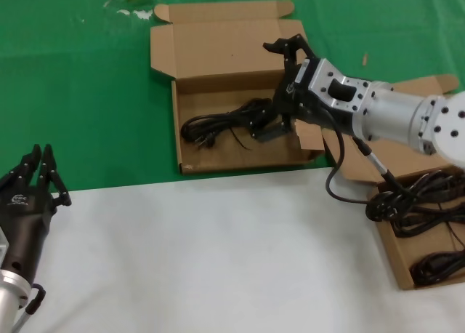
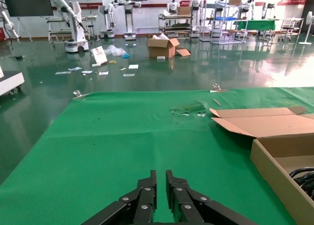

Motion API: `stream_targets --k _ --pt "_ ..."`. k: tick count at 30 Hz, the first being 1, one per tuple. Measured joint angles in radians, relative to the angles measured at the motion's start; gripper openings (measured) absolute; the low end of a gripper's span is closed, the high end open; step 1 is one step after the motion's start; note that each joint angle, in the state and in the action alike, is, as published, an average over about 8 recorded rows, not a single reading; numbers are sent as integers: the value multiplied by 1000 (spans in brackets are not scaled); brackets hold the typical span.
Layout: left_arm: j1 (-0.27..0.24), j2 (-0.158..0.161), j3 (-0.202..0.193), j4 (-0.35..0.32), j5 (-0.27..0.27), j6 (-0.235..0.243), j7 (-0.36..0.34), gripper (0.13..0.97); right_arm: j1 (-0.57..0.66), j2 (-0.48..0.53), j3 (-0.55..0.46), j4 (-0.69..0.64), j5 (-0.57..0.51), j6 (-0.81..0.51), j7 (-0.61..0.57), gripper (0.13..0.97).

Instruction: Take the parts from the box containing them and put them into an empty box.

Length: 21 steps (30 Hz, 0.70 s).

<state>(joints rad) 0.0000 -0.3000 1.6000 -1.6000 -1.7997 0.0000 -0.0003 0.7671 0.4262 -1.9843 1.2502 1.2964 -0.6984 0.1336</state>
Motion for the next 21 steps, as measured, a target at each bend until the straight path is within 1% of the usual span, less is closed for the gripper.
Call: stream_targets --k 1,4,9,12,13,21 --pt "0 0 0 0 0 0 0 178 -9 -2 5 4 6 8 -2 835" --pt "0 0 0 0 0 0 0 191 -39 -6 20 18 26 35 -7 872" --pt "0 0 0 0 0 0 0 264 -92 -15 46 42 60 84 -16 934" --pt "0 0 0 0 0 0 0 307 -125 -21 62 57 82 113 -22 942" --pt "0 0 0 0 0 0 0 307 -136 -22 68 62 89 124 -24 946" --pt "0 0 0 0 0 0 0 489 -223 -37 112 102 146 203 -39 966"
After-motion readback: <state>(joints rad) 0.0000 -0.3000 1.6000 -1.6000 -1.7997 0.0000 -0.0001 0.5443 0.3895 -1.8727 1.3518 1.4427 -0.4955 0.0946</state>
